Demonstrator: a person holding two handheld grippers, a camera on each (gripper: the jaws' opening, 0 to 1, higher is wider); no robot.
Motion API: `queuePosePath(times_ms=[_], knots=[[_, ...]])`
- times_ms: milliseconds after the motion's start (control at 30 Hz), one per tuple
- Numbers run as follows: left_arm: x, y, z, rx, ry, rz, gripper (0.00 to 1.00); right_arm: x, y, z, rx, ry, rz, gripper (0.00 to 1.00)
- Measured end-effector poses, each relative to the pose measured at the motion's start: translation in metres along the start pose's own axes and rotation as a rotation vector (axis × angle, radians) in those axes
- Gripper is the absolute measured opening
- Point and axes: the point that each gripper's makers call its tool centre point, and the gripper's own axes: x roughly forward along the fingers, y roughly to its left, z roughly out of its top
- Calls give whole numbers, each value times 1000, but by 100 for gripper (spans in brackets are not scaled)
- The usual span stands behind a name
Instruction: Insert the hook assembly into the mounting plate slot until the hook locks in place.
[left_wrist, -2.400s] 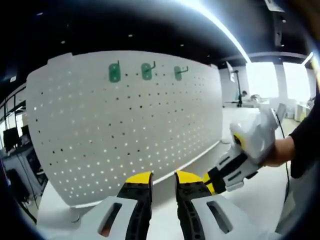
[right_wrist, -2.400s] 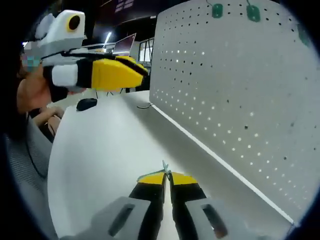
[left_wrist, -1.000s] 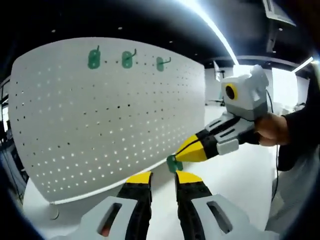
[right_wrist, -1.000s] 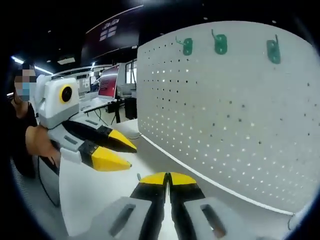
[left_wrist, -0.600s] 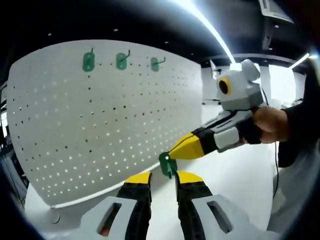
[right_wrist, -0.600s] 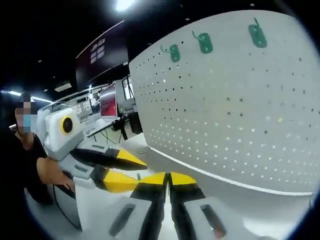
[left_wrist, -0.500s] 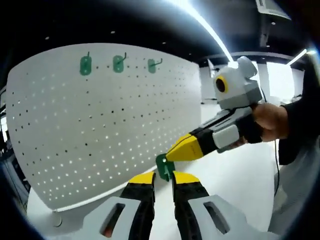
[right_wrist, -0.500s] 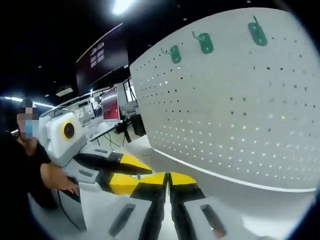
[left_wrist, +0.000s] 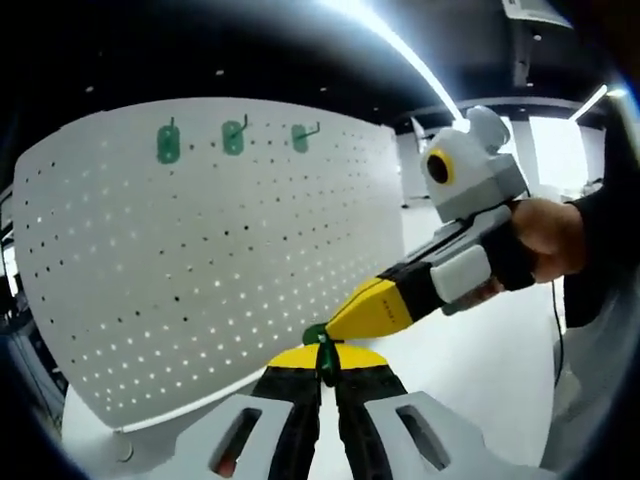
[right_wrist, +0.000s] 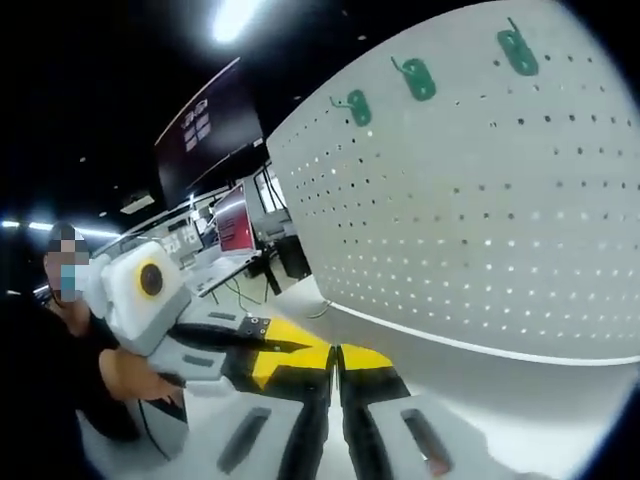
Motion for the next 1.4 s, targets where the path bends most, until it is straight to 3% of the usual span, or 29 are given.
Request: queuePosePath(times_ms=[467,833,1233,1400], knots=[[-2,4,1,-4,-9,16,3,0,3,2,7,-6,2,0],[-2,3,1,-22,-9,14,3,0,6,1,-80,10,-9,4],[-1,2,3,-29,-14,9,3,-4,3,6,-96,-7,-26,0],[-2,4,3,-37,-14,22,3,-7,0,8,-135,-1,-55,6]])
